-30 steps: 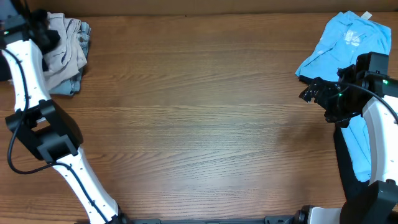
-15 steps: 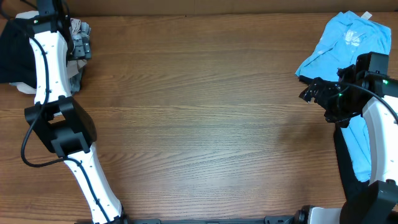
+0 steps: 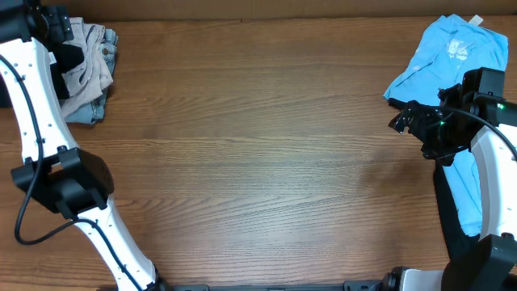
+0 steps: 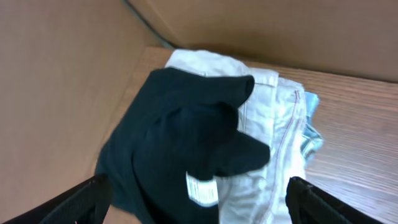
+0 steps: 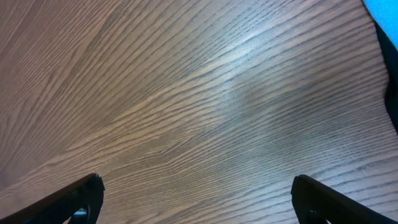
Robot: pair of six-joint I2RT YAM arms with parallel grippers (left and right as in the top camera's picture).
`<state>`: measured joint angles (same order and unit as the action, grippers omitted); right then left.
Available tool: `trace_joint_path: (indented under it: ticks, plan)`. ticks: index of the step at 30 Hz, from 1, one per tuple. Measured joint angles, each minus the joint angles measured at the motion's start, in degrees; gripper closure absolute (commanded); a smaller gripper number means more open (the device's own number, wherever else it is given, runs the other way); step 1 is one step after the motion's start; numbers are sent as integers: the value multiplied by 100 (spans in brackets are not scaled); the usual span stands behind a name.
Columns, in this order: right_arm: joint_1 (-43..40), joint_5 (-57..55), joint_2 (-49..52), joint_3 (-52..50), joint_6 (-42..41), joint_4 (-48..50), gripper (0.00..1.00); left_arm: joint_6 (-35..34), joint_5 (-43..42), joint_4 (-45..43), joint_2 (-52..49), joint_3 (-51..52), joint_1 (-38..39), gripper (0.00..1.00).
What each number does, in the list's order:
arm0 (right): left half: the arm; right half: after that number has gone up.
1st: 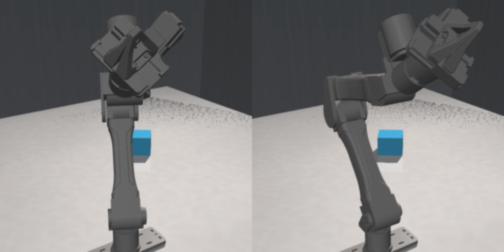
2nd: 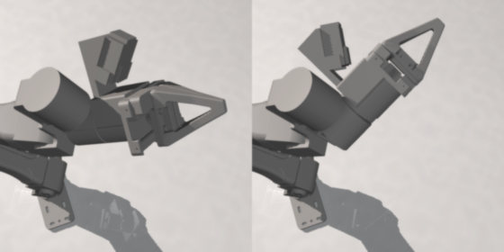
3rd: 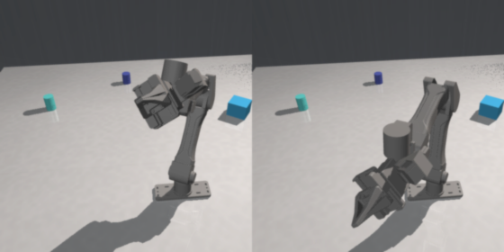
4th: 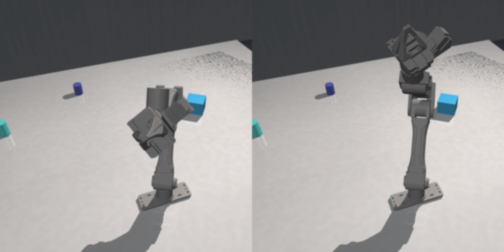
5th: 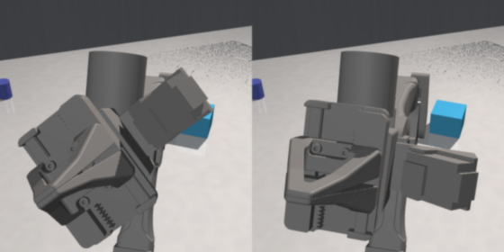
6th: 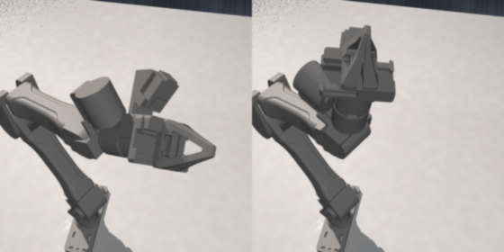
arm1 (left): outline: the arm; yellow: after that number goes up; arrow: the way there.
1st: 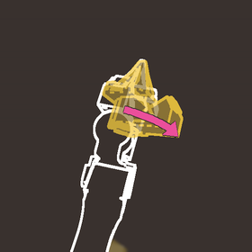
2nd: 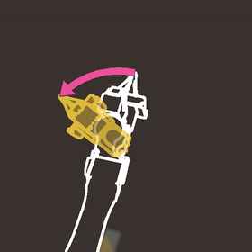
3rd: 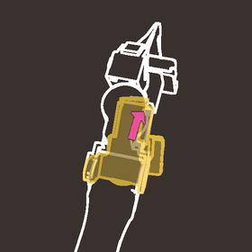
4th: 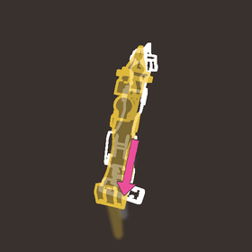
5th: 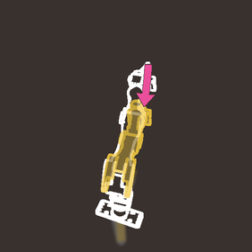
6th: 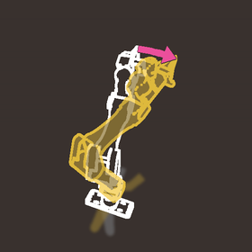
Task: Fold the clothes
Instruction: 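Lower the black bundle onto the beige stack and open the left gripper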
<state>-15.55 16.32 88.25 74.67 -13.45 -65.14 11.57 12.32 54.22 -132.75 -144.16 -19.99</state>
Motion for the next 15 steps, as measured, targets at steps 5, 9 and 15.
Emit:
trace_joint_path:
  ticks: [5, 9, 15]
  plan:
    - [0, 2, 0, 0, 0, 0, 0, 260, -11, -417, -610, 13, 13, 10]
    - [0, 2, 0, 0, 0, -2, 0, 363, 37, -452, -1051, 48, 13, 23]
    - [0, 2, 0, 0, 0, -4, 0, 365, 116, -439, -1204, 66, 13, 88]
